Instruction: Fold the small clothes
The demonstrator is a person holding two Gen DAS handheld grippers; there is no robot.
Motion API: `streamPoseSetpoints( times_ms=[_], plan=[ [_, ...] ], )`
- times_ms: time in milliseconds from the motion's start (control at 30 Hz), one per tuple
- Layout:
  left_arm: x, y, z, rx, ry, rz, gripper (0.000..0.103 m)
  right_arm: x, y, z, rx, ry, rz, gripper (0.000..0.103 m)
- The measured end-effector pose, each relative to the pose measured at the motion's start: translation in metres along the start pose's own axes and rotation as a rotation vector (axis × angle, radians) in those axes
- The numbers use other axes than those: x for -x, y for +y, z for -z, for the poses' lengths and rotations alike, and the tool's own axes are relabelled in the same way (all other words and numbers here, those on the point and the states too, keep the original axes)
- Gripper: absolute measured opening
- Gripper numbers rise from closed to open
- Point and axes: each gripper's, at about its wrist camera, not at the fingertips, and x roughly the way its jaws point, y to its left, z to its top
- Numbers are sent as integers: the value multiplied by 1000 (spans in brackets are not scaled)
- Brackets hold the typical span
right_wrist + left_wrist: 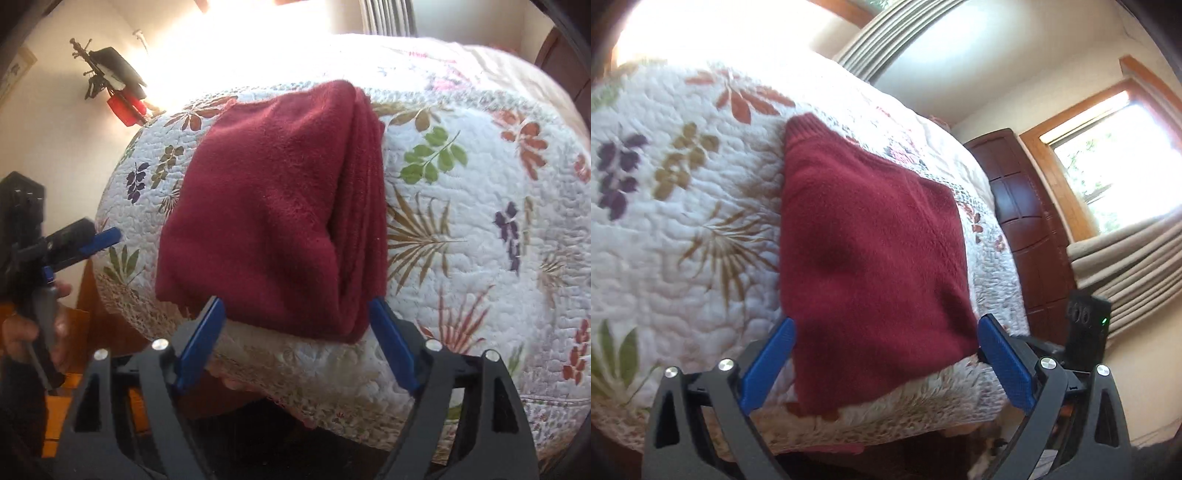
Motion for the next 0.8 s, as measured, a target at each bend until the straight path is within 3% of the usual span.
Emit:
streamPoseSetpoints(
  times_ms=[100, 167, 300, 367, 567, 800],
  plan=[
    [50, -36, 28, -57, -60, -210, 99, 41, 29, 13, 58, -67, 141, 93],
    [80, -55, 39, -30, -49, -271, 99, 81, 48, 21, 75, -135, 205, 93],
    [153, -106, 47, -49, -72, -294, 99, 179, 82, 38, 117, -318, 294, 100],
    [181, -133, 49, -93, -97, -255, 99, 215, 86, 48, 74, -413, 348, 100],
    [209, -162, 67, -84, -137, -296, 99, 235, 86, 68, -5, -352, 377, 100],
    [194, -161, 86, -73, -83, -310, 99, 247, 102, 91, -3, -359, 378, 100]
  ],
)
